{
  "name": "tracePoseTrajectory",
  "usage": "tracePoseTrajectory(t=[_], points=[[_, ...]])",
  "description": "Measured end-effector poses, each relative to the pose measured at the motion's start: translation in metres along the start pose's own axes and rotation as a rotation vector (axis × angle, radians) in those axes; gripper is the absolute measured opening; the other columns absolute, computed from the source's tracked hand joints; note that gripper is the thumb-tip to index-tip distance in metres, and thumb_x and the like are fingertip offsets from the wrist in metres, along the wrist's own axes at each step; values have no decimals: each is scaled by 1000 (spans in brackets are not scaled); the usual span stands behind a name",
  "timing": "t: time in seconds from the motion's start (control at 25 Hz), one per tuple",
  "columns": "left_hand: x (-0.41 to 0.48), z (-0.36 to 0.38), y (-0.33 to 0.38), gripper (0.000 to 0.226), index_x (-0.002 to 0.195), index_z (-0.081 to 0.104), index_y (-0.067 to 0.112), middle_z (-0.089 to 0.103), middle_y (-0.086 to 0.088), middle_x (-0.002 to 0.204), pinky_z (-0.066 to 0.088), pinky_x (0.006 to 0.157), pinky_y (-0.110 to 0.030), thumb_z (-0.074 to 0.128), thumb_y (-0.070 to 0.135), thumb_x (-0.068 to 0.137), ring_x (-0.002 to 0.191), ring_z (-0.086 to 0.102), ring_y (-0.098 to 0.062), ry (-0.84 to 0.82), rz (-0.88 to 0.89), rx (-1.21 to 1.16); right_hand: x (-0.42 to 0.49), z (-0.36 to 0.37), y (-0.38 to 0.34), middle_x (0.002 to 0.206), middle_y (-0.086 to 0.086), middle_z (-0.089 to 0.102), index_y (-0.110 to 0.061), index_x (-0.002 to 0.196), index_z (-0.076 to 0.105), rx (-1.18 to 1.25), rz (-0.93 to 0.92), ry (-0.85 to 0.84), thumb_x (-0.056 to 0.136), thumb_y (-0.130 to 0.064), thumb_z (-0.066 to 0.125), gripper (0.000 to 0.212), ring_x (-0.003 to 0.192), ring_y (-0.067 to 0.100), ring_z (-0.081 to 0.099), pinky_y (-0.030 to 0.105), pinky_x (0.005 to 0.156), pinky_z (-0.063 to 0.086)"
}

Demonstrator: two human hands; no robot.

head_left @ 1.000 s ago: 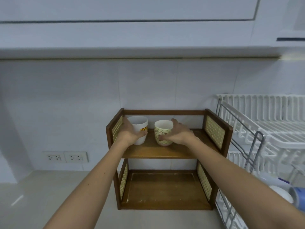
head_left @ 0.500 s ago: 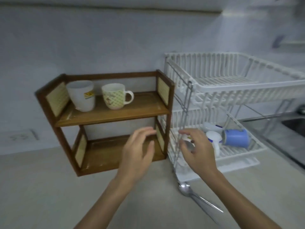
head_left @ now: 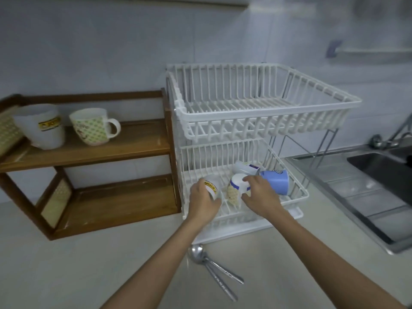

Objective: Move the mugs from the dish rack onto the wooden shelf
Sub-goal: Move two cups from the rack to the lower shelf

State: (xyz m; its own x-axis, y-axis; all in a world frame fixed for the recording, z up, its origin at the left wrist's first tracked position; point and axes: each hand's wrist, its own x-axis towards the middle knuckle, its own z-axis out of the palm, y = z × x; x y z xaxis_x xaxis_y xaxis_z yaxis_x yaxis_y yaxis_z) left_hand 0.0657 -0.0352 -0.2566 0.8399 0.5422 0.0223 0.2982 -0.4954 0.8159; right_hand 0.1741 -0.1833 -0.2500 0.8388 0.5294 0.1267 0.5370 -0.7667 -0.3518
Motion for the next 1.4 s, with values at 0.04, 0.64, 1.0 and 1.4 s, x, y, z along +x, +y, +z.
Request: tracePoseTrajectory(t=[0.04, 0.64, 1.0, 1.4], points=[[10, 6, -2, 86, 147, 19, 10, 27, -19, 148, 39, 107, -44, 71, 22, 80, 132, 37, -33, 25, -66, 21, 10, -4, 0, 147, 9, 36, -18, 139, 39, -109, -86, -69, 85, -21, 60, 58, 132, 29, 35, 43, 95, 42], [30, 32, -13, 87, 136, 26, 31, 29, -12, 130, 45, 77, -28, 77, 42, 66, 98, 57, -34, 227, -169, 137, 95, 16, -3, 138, 12, 39, -25, 140, 32, -1069, -786, -331, 75, -20, 76, 79, 120, 34, 43, 42, 89, 41], [-24, -13, 41, 84, 135, 29, 45, 22, 5, 119, 49, 78, -28, 77, 44, 66, 101, 49, -18, 168, 168, 238, 43, -22, 71, 117, -6, 62, -35, 126, 52, 629, -113, -170, 49, -37, 89, 86, 92, 15, 66, 32, 71, 57], [-116, -133, 1, 76, 113, 36, 61, 34, 21, 104, 45, 74, -16, 73, 55, 47, 92, 52, 6, -186, 70, 304, -79, 0, -3, 109, -22, 68, -50, 114, 61, 1186, -201, -432, 50, -19, 85, 75, 102, 2, 64, 27, 66, 58]])
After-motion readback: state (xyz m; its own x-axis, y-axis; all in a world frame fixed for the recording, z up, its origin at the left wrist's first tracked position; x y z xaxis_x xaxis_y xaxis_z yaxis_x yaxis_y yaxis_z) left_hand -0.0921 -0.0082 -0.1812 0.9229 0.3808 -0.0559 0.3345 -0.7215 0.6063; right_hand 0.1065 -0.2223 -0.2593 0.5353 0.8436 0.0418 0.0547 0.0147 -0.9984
